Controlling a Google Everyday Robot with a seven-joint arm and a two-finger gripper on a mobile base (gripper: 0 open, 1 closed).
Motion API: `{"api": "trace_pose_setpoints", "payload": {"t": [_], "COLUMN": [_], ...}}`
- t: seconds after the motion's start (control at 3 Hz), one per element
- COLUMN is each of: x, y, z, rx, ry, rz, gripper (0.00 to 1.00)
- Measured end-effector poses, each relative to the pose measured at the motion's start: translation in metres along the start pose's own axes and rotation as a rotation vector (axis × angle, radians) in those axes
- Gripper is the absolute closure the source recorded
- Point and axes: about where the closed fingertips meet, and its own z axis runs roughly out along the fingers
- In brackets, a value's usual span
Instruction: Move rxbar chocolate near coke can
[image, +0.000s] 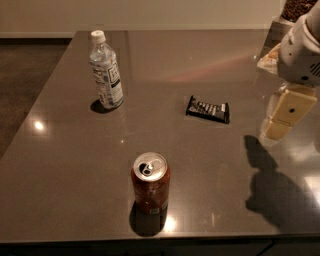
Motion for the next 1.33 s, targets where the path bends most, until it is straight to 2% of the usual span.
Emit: {"api": "trace_pose_setpoints", "payload": {"t": [0.67, 1.33], "x": [-0.030, -0.055], "y": [-0.030, -0.055], "z": [0.036, 0.085], "rx": [-0.064, -0.097], "ry": [-0.080, -0.123], "rz": [0.006, 0.015], "gripper": [0.00, 0.00]}}
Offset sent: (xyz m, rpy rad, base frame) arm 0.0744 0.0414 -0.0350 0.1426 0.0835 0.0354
